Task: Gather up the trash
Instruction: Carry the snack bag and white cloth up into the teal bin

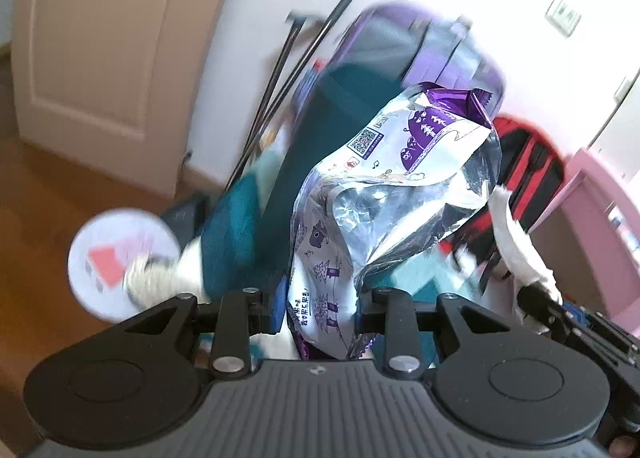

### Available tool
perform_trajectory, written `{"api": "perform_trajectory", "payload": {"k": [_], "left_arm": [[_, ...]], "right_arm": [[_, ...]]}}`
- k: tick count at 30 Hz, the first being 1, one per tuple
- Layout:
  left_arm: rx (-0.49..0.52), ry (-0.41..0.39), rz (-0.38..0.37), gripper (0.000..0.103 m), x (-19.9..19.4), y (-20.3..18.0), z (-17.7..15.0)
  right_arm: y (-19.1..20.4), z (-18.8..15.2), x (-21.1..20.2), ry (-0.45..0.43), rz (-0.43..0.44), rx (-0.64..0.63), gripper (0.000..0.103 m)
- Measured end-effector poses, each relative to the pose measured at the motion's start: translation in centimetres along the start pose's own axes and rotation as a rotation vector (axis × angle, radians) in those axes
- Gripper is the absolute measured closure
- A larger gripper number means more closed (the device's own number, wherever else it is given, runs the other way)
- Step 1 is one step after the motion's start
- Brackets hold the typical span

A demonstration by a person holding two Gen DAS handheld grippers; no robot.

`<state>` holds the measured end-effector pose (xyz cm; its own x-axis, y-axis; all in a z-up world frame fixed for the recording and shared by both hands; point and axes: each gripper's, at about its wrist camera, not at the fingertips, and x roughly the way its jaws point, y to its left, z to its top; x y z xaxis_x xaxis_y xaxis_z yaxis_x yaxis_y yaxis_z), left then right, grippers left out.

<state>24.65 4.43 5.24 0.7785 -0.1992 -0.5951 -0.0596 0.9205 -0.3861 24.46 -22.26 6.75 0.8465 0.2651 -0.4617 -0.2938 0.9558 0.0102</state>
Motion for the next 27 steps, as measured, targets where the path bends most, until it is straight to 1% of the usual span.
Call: {"api": "perform_trajectory", "payload": {"k": [3, 6, 11, 14, 17, 19, 24, 27], "left_arm": [[0.012, -0.046, -0.009, 0.073, -0.6, -1.8, 3.4], [0.047, -0.088, 0.005, 0.073, -0.8, -3.9, 6.8], [0.082, -0.115, 0.002, 0.073, 0.4, -6.7, 10.7], [0.097, -0.108, 0.007, 0.073, 2.0, -8.2, 12.4], [0.115, -0.091, 0.026, 0.073, 4.2, -8.5, 13.5], [0.126, -0.063, 0.039, 0.073, 5.6, -8.5, 14.0], [0.149, -0.001, 0.060, 0.073, 9.6, -8.6, 14.6], [0.173, 0.033, 0.076, 0.073, 11.9, -8.4, 14.6]], "right_arm": [[-0.7, 3.5, -0.7, -0.062, -0.020, 0.018, 0.084], [-1.5, 6.8, -0.7, -0.106, -0.020, 0.072, 0.084], [-2.8, 10.7, 1.2, -0.145, 0.002, 0.168, 0.084], [-2.9, 11.8, 3.0, -0.140, 0.008, 0.182, 0.084], [-2.9, 12.3, 4.7, -0.123, -0.001, 0.173, 0.084], [-2.7, 12.6, 5.9, -0.108, -0.008, 0.165, 0.084], [-2.7, 12.5, 9.9, -0.054, -0.020, 0.137, 0.084], [-2.4, 12.1, 12.0, -0.018, -0.025, 0.098, 0.083]]}}
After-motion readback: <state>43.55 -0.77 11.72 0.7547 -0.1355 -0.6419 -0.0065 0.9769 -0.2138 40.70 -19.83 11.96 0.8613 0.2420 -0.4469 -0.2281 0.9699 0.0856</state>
